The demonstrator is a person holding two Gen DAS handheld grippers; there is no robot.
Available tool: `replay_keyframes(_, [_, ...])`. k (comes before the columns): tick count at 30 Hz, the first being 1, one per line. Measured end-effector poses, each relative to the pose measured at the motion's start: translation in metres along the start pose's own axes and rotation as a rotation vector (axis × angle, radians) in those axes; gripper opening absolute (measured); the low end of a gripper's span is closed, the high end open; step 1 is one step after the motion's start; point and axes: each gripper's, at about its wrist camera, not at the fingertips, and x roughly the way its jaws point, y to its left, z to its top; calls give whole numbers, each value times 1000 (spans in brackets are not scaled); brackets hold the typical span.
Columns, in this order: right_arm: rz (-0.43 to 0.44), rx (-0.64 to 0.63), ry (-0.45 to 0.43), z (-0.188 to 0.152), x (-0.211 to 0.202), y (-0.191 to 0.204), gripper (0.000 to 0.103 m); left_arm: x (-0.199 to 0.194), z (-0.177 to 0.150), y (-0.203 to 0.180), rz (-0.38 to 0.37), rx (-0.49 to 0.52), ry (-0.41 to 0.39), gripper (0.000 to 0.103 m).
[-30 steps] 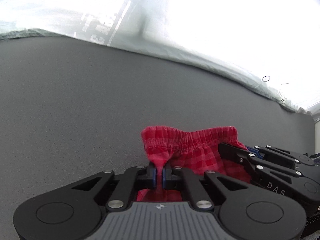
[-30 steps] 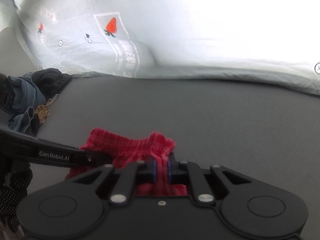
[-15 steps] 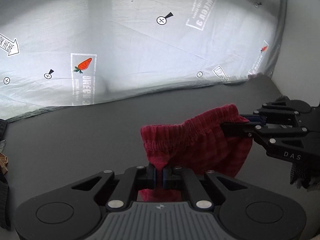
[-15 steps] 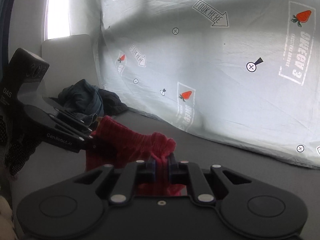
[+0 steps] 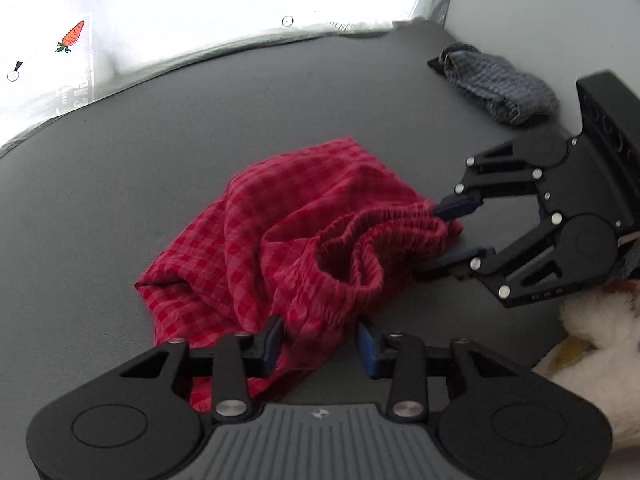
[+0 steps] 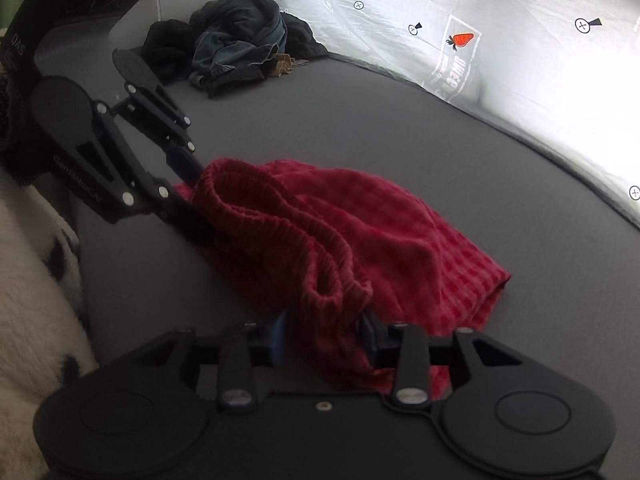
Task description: Fold clothes
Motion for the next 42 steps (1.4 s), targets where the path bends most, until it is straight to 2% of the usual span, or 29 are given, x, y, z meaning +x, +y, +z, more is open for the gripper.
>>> replay_keyframes(2, [11,34,8,-4,-7,1,44,-14,-6,14,-68,-81,-39,54])
replay_keyframes(4, [9,106,-20,-4,-18,-6,51,-26,-12,33,-115,-192,-85,60])
replay_keyframes(7, [-11,245,-71,-2,-26,-25,55,-23,-14,66,-115,-386,-141,63])
replay_keyframes(10, [-35,367,-98,0,-17,-42,55,4,-7,100,-125,-552,-129,63])
replay_keyframes(13, [-67,457,-90,2,6,-55,55,38,0,120,-118,-576,-71,63])
replay_keyframes(17, [-112,565,-49,4,34,-67,55,73,8,127,-105,-587,9,63])
replay_keyframes(20, [-117,613,-35,3,42,-70,55,83,10,128,-113,-595,1,63])
replay_keyframes(22, [-118,625,-17,0,47,-71,55,86,11,132,-132,-625,-24,59])
replay_keyframes(23, [-116,630,-8,-1,49,-72,55,86,11,135,-136,-642,-35,44])
replay_keyframes(24, [-114,635,2,-2,51,-73,55,86,11,137,-135,-656,-44,21])
replay_keyframes(25, [-115,638,11,-2,52,-74,55,83,12,140,-142,-676,-61,9])
replay_keyframes(27, [-122,641,14,-1,50,-76,55,74,12,148,-182,-731,-117,5])
replay_keyframes(31, [-130,666,-5,1,45,-82,55,62,9,174,-284,-912,-229,5])
replay_keyframes(34, [-118,710,-19,-1,44,-88,55,67,6,188,-237,-985,-250,6])
replay_keyframes(37, [-91,755,-17,-6,47,-92,55,78,2,195,-223,-1026,-210,6])
replay_keyframes(38, [-81,768,-16,-7,48,-93,55,80,2,193,-227,-1020,-201,9])
replay_keyframes(40, [-64,783,-17,-9,49,-93,55,84,3,188,-240,-1011,-183,22])
replay_keyframes(41, [-57,792,-16,-10,50,-94,55,86,4,186,-255,-1011,-174,32])
replay_keyframes(42, [-50,800,-15,-11,51,-94,55,89,5,184,-265,-1014,-168,34])
